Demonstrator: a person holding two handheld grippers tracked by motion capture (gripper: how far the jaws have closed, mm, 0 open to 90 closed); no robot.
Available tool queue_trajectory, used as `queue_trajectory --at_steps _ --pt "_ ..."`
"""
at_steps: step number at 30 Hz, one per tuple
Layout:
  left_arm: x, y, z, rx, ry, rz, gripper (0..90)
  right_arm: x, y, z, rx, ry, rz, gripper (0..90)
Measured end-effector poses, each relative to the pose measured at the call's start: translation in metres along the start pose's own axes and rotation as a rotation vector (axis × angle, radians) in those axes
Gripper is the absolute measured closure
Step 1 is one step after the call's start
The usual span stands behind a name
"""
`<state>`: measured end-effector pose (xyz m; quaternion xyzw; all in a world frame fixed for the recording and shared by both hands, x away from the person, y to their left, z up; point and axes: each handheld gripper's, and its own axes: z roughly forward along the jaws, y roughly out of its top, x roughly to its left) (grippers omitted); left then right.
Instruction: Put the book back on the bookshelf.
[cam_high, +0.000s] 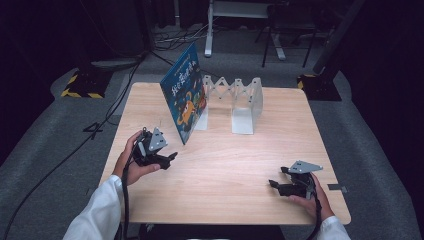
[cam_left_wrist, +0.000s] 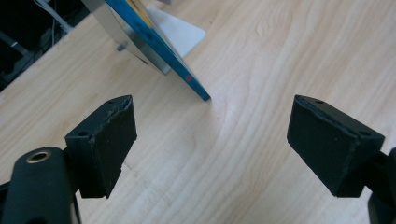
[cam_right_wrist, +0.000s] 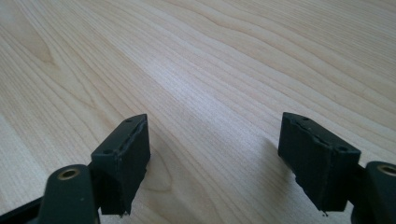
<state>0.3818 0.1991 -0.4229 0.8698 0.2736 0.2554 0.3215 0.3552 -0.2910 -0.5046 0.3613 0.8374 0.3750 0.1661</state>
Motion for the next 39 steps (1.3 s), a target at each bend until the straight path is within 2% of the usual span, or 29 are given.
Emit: queue_trajectory --at_steps 9,11,24,29,32,36,37,38,39 --pt "-0.012 -0.021 0.001 0.063 -0.030 0.023 16.2 0.001 0.000 0.000 0.001 -0.006 0.006 25.4" --pt "-0.015 -0.026 0.000 0.073 -0.026 0.028 16.3 0.001 0.000 -0.001 0.002 -0.007 0.007 25.4" --pt "-0.026 -0.060 0.007 0.130 -0.070 -0.005 16.3 0.002 -0.002 -0.003 0.001 -0.010 0.007 25.0" --pt "-0.030 -0.076 0.008 0.126 -0.103 -0.039 16.3 0.003 -0.004 -0.004 0.001 -0.011 0.012 25.0" --pt "-0.031 -0.080 0.008 0.127 -0.113 -0.052 16.3 0.004 -0.005 -0.006 0.002 -0.012 0.012 25.0" --pt "-0.031 -0.088 0.006 0.098 -0.128 -0.103 16.2 0.006 -0.008 -0.009 0.001 -0.014 0.013 25.0" --pt "-0.030 -0.090 0.006 0.091 -0.134 -0.129 16.2 0.006 -0.009 -0.010 0.002 -0.015 0.013 25.0" --pt "-0.030 -0.090 0.006 0.091 -0.134 -0.129 16.2 0.006 -0.009 -0.010 0.002 -0.015 0.013 25.0" --pt "-0.029 -0.093 0.006 0.076 -0.148 -0.162 16.2 0.006 -0.009 -0.010 0.003 -0.016 0.013 25.0"
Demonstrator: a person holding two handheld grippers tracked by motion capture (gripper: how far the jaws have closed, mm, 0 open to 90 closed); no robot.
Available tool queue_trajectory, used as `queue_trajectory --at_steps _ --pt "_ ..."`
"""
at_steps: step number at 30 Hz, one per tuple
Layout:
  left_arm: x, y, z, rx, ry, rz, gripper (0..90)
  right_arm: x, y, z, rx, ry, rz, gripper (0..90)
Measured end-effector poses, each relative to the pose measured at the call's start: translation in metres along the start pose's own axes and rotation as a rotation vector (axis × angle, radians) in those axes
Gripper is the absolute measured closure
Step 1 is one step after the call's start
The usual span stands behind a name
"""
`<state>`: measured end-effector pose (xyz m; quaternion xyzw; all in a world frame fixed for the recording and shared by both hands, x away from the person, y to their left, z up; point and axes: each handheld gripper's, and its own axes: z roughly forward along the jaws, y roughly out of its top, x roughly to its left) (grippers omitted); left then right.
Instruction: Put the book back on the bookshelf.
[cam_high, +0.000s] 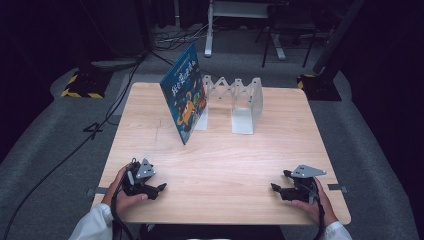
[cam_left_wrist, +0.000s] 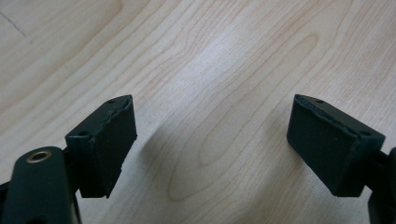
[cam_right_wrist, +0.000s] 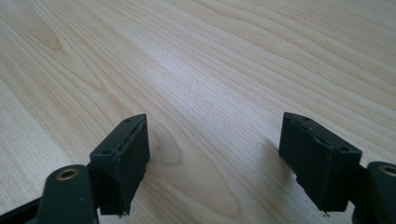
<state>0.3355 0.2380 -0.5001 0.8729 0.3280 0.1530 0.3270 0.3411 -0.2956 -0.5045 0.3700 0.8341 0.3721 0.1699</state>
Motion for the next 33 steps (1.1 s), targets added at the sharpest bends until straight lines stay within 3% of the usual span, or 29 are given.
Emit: queue_trajectory --at_steps 3,12,33 --pt "0.003 -0.008 0.000 -0.027 -0.025 -0.074 16.1 0.000 0.000 0.000 0.000 -0.001 0.001 25.0" --pt "0.003 -0.014 -0.006 -0.024 -0.007 -0.086 15.8 0.000 0.000 0.000 0.001 -0.003 0.004 24.4" --pt "0.004 -0.013 -0.005 -0.021 -0.016 -0.078 14.4 0.000 0.000 0.000 0.003 -0.007 0.007 22.9"
